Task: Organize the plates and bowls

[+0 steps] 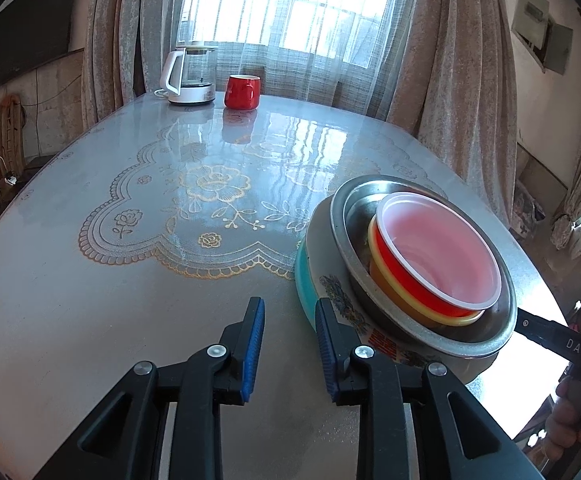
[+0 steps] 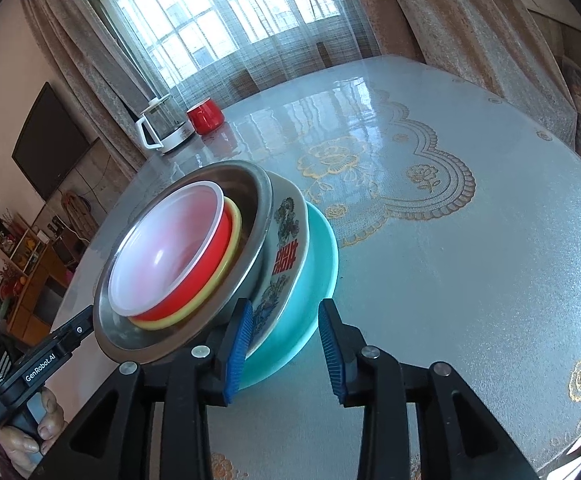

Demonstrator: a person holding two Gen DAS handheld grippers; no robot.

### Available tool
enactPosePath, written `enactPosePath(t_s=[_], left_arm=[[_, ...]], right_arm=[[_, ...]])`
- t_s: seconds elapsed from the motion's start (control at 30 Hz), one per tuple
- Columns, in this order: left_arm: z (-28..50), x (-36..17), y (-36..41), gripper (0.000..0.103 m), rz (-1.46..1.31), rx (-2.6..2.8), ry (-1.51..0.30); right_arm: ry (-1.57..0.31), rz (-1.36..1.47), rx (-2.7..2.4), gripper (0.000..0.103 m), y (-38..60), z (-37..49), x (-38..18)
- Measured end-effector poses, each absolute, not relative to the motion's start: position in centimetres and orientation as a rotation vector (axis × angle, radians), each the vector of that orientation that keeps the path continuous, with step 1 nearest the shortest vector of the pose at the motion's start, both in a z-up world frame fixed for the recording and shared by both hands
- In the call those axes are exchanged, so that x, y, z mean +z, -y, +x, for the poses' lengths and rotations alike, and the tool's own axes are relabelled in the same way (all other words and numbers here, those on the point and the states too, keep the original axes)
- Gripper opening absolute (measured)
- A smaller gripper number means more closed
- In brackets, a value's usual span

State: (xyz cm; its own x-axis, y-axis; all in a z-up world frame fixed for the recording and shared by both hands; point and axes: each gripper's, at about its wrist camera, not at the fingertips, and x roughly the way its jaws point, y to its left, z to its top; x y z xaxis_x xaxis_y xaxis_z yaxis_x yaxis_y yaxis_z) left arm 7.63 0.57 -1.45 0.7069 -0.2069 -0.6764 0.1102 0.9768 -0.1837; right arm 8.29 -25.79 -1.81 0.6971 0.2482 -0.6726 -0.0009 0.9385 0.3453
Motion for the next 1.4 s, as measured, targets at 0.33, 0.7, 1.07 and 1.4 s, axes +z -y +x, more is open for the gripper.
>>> enactPosePath(t_s=[0.33, 0.7, 1.07, 1.4], left_arm=[[6.5, -1.1, -1.2, 0.033, -0.087, -0.079, -0.735], [4.8, 0.0, 0.0, 0.045, -0.036, -0.056, -0.676], [3.8, 1.1, 1.3, 0.053, -0.009, -0.07, -0.643], [3.6, 1.5, 1.8, 0.055, 0.003, -0.071, -0.633]], right_arm=[[-0.771, 0.348, 0.066, 0.041, 26.3, 7.3, -1.5], [-0.661, 0.213, -0.085, 0.048, 25.1, 6.1, 0.7], [-0.628, 0.139, -0.055, 0.052, 22.8, 5.8, 1.4], [-0.63, 0.146, -0.044, 0.052, 22.5, 5.5, 1.2]])
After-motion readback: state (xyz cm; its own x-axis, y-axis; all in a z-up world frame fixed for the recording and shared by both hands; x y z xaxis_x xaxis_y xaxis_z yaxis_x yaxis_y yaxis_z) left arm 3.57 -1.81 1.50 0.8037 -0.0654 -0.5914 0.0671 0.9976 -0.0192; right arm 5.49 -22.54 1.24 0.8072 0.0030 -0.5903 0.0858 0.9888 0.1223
